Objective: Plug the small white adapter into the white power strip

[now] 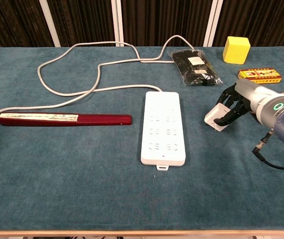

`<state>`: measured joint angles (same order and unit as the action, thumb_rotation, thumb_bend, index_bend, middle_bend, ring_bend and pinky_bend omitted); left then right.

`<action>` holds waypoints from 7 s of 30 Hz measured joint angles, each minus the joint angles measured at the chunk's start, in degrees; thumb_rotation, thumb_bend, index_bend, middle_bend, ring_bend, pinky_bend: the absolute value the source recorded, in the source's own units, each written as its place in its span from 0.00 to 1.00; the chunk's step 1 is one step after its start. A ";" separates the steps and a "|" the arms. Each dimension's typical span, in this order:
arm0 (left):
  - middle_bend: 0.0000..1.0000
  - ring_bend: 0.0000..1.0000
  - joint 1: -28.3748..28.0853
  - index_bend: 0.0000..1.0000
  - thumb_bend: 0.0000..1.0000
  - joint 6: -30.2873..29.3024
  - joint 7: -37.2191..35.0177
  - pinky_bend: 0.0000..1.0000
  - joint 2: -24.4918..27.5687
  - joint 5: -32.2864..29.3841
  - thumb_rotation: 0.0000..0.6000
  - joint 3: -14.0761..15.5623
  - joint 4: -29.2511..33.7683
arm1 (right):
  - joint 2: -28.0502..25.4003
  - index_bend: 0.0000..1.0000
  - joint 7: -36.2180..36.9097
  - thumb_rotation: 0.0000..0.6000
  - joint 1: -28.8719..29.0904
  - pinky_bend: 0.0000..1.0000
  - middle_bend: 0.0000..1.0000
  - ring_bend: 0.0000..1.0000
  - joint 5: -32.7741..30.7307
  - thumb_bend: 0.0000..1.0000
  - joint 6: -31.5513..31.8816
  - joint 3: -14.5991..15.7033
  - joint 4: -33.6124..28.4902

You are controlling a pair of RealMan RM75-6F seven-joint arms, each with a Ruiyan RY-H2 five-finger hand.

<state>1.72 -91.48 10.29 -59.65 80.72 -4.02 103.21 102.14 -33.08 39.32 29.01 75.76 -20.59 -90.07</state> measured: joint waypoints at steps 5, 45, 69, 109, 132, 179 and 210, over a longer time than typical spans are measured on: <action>0.00 0.00 0.00 0.18 0.19 0.03 -0.11 0.02 0.05 0.01 1.00 0.01 -0.04 | 0.68 0.45 -0.30 1.00 0.10 0.27 0.45 0.43 -0.08 0.37 0.04 -0.50 0.85; 0.00 0.00 0.04 0.19 0.19 0.01 -0.23 0.07 0.17 0.04 1.00 0.10 0.03 | -5.62 0.71 -7.49 1.00 1.84 0.81 0.62 0.83 1.44 0.64 -2.67 -0.21 -7.64; 0.00 0.00 0.04 0.21 0.19 0.00 -0.21 0.08 0.20 0.03 1.00 0.10 0.01 | -14.68 0.76 -20.99 1.00 12.86 0.84 0.75 0.87 -12.58 0.65 -2.06 -4.23 -21.73; 0.00 0.00 0.08 0.22 0.19 -0.05 0.06 0.08 0.21 -0.11 1.00 0.07 -0.03 | -6.27 0.77 -25.80 1.00 30.00 0.84 0.78 0.87 -23.56 0.65 -9.51 -4.40 -2.44; 0.00 0.00 0.18 0.22 0.19 -0.56 1.17 0.08 -0.21 -0.39 1.00 -0.16 0.08 | -7.97 0.78 -14.52 1.00 26.79 0.84 0.78 0.87 -17.67 0.65 -14.30 -1.95 0.55; 0.00 0.00 0.12 0.22 0.19 -0.58 2.10 0.08 -0.53 -0.62 1.00 -0.23 0.17 | -7.82 0.79 -9.53 1.00 24.87 0.84 0.78 0.87 -10.59 0.65 -16.69 2.97 3.92; 0.00 0.00 0.11 0.22 0.19 -0.52 1.98 0.08 -0.47 -0.74 1.00 -0.29 0.13 | -7.51 0.79 -9.01 1.00 24.68 0.84 0.78 0.87 -10.69 0.65 -17.19 3.55 4.50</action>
<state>1.83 -92.00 12.27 -60.11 79.98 -4.30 103.34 94.62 -42.09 64.00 18.32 58.56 -17.04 -85.56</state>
